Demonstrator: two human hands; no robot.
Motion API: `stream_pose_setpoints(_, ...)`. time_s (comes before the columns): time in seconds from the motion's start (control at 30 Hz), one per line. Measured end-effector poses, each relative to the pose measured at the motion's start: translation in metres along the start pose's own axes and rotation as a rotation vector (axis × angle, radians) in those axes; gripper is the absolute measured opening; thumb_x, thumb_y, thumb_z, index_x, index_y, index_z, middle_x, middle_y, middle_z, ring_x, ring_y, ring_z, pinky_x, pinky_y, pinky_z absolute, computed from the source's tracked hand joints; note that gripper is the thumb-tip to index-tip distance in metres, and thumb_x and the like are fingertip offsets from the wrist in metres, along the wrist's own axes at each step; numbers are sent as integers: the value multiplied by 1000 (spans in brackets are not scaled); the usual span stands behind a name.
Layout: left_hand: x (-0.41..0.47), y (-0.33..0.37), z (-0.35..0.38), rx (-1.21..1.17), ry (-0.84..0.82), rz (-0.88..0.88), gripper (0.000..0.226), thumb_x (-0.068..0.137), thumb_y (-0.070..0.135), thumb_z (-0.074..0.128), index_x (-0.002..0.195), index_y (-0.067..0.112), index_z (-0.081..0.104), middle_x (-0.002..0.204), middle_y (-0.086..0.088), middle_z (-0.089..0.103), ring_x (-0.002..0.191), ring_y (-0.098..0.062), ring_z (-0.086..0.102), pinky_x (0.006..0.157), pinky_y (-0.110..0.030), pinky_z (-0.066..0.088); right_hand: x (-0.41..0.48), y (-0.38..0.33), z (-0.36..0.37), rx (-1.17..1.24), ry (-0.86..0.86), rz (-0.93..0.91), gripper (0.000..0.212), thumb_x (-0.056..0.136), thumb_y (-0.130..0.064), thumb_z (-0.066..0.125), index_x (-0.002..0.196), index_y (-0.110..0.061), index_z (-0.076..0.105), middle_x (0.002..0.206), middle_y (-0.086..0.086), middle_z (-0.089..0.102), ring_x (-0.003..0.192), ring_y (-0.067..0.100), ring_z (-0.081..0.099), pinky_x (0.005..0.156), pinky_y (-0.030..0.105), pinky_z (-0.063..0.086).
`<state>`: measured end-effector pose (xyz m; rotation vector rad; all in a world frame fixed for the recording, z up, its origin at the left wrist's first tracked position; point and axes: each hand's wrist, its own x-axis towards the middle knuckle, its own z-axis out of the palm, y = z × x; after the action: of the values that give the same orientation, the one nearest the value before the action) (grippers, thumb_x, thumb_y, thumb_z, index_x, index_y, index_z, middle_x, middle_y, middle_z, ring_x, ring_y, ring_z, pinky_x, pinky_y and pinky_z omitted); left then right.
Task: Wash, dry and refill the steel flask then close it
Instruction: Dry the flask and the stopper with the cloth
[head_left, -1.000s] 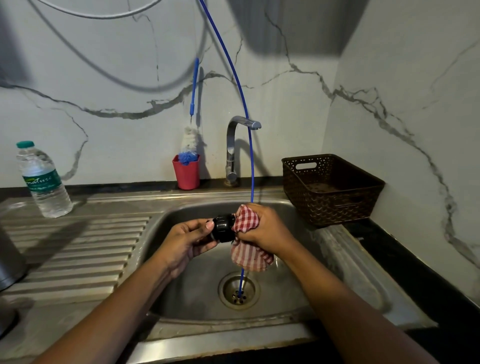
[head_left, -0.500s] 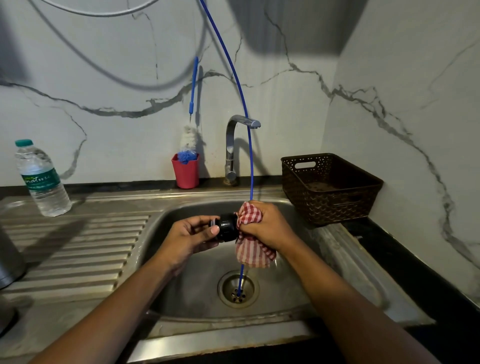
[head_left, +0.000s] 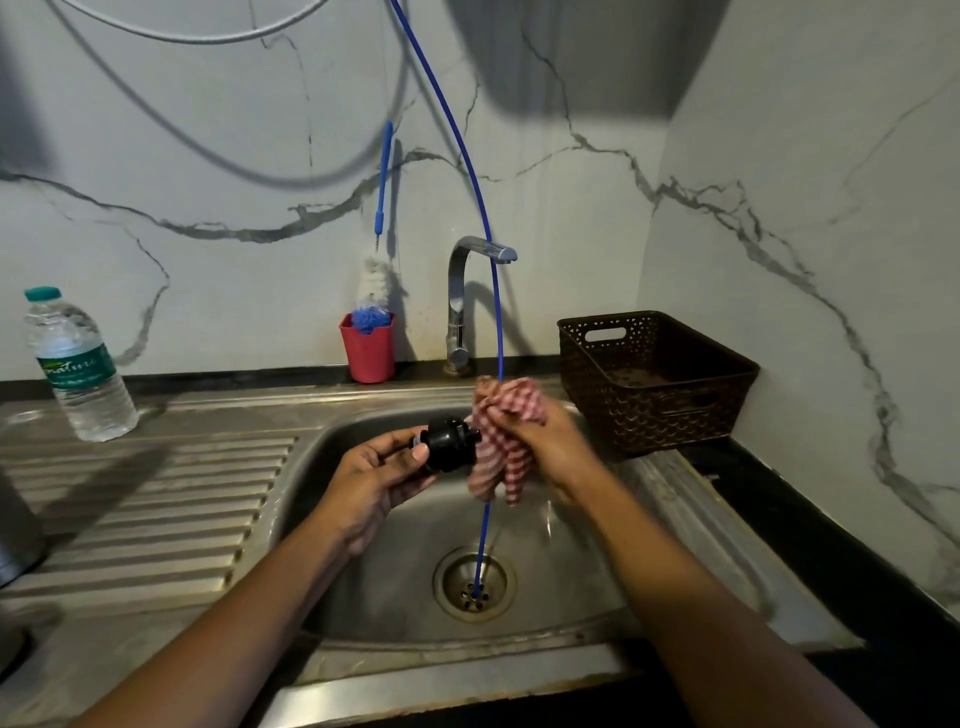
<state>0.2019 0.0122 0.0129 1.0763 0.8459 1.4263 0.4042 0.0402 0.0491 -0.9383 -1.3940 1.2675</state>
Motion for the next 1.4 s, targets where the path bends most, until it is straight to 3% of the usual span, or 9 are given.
stream_pose_setpoints(0.1, 2, 1, -2, 85, 13, 84, 83, 36, 40, 95, 107, 8, 66, 98, -5, 74, 89, -15, 70, 72, -23, 57, -5, 8, 26, -179, -6, -50, 16, 87, -23, 63, 102, -21, 62, 93, -5, 66, 91, 12, 63, 80, 23, 50)
stream_pose_setpoints(0.2, 0, 3, 1, 290, 10, 184, 41, 68, 0, 77, 105, 15, 66, 95, 3, 75, 94, -11, 67, 81, -20, 54, 1, 19, 27, -44, 109, 103, 24, 87, -27, 63, 106, -13, 64, 99, 7, 70, 96, 23, 66, 86, 35, 52)
stream_pose_setpoints(0.33, -4, 8, 4, 469, -29, 262, 44, 74, -10, 70, 109, 17, 65, 101, 6, 72, 99, -5, 67, 87, -20, 52, 0, 27, 27, 210, 15, 322, 41, 79, -27, 70, 111, -3, 63, 104, 20, 69, 97, 33, 66, 92, 45, 51)
stream_pose_setpoints(0.67, -1, 6, 4, 164, 163, 141, 18, 83, -1, 62, 96, 11, 67, 76, 5, 74, 73, -5, 68, 64, -16, 54, -1, 21, 30, -66, -6, -92, 21, 81, -15, 71, 98, -23, 61, 95, 1, 70, 90, 15, 67, 83, 30, 54)
stream_pose_setpoints(0.9, -1, 0, 1, 328, 50, 265, 77, 53, 50, 87, 121, 26, 59, 119, 3, 67, 112, -8, 61, 86, -22, 52, 0, 22, 30, 444, 4, 124, 22, 75, -13, 67, 95, -4, 64, 85, 12, 70, 76, 24, 69, 78, 37, 56)
stream_pose_setpoints(1.0, -5, -5, 8, 250, 1, 201, 89, 38, 60, 89, 115, 23, 61, 112, 2, 70, 108, -13, 64, 83, -23, 53, -1, 21, 27, 510, -91, 171, 23, 77, -11, 62, 98, 0, 63, 84, 14, 69, 72, 23, 69, 71, 35, 57)
stream_pose_setpoints(1.13, -9, -1, 10, 284, 21, 252, 75, 40, 57, 89, 104, 23, 68, 108, 1, 72, 109, -19, 64, 93, -34, 50, -2, 26, 30, 446, -130, 254, 21, 79, -8, 62, 98, -1, 65, 86, 15, 68, 73, 23, 68, 72, 35, 57)
stream_pose_setpoints(1.27, -6, 2, 6, 344, 107, 381, 65, 44, 41, 90, 100, 22, 62, 102, 5, 71, 104, -11, 64, 89, -21, 49, 5, 29, 22, 0, 71, 308, 25, 84, -15, 68, 105, -4, 63, 94, 13, 69, 78, 21, 66, 77, 32, 55)
stream_pose_setpoints(1.4, -2, 3, -1, 415, 125, 390, 62, 49, 23, 94, 98, 15, 57, 99, 2, 69, 102, -13, 64, 86, -20, 49, 10, 11, -10, 243, 195, 391, 50, 79, -33, 67, 117, -3, 58, 100, 16, 69, 88, 31, 67, 84, 43, 55)
